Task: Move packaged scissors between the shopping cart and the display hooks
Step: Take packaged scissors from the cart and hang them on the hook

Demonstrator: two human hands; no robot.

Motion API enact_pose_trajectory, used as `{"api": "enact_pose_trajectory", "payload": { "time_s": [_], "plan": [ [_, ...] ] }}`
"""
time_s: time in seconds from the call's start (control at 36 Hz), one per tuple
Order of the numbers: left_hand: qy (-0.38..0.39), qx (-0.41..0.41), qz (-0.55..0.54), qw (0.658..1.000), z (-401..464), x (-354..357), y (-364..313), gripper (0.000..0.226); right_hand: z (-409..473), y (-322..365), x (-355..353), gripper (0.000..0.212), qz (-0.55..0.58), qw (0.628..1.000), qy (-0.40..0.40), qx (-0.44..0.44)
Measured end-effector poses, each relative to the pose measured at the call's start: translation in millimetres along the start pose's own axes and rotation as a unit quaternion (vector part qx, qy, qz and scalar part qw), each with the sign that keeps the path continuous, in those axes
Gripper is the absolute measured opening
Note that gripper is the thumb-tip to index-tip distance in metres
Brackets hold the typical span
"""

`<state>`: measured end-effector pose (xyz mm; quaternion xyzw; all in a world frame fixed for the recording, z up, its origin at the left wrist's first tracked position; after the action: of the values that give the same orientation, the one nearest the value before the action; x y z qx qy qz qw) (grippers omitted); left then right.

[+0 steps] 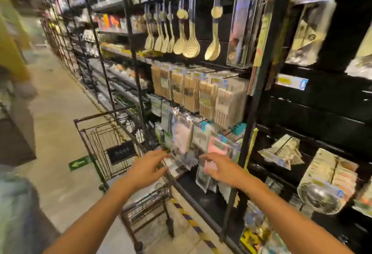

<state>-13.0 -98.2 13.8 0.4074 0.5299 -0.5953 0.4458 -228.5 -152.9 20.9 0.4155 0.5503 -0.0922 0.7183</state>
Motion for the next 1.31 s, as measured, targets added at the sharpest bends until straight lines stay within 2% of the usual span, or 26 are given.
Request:
{"api": "enact_pose_trajectory", "payload": {
  "time_s": [0.22, 0.31, 0.33, 0.42, 0.44, 0.67, 0.81, 0.92, 1.0, 1.08, 1.25, 1.31],
  "plan": [
    [0.028, -0.036, 0.035, 0.998, -7, -2, 49, 0.06, 56, 17, 45, 0.057, -0.025, 0.996, 0.08, -0.014],
    [0.031, -0.049, 0.03, 0.998, -7, 1, 66, 0.092, 75, 18, 55, 0.06, -0.031, 0.994, 0.103, -0.03],
    [0.029, -0.051, 0.027, 0.998, -5, 3, 70, 0.096, 81, 17, 59, 0.059, -0.035, 0.992, 0.112, -0.036],
    [0.021, -0.072, 0.038, 0.996, 2, 12, 83, 0.065, 99, 14, 65, 0.057, -0.037, 0.99, 0.13, -0.049],
    [0.019, -0.079, 0.042, 0.996, 6, 18, 89, 0.061, 106, 10, 67, 0.057, -0.039, 0.989, 0.131, -0.055],
    [0.04, -0.122, 0.057, 0.99, 49, 54, 111, 0.06, 156, -34, 78, 0.063, -0.028, 0.984, 0.149, -0.088],
    [0.057, -0.165, 0.051, 0.983, 65, 77, 117, 0.067, 186, -76, 93, 0.063, -0.004, 0.981, 0.17, -0.091],
    [0.067, -0.211, 0.052, 0.974, 67, 97, 130, 0.082, 206, -98, 113, 0.064, 0.001, 0.974, 0.197, -0.11],
    [0.08, -0.253, 0.048, 0.963, 62, 114, 143, 0.083, 218, -112, 133, 0.066, -0.002, 0.967, 0.225, -0.122],
    [0.092, -0.288, 0.043, 0.952, 56, 128, 154, 0.083, 232, -119, 153, 0.066, 0.01, 0.962, 0.248, -0.118],
    [0.126, -0.337, 0.019, 0.933, 42, 162, 191, 0.111, 258, -120, 193, 0.061, 0.009, 0.947, 0.294, -0.128],
    [0.132, -0.347, 0.008, 0.928, 39, 173, 205, 0.109, 270, -122, 209, 0.062, 0.008, 0.944, 0.306, -0.126]
  ]
}}
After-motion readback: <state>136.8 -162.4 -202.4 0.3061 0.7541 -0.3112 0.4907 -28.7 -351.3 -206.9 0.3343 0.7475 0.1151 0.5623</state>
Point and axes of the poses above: each hand's wrist, its own z-axis towards the middle knuckle, its own x-axis out of the palm, y = z × x, the point moved 10 cm from there along z, towards the middle knuckle, and after that the axes turned 7 degrees about -x, right-handed, at the moved point
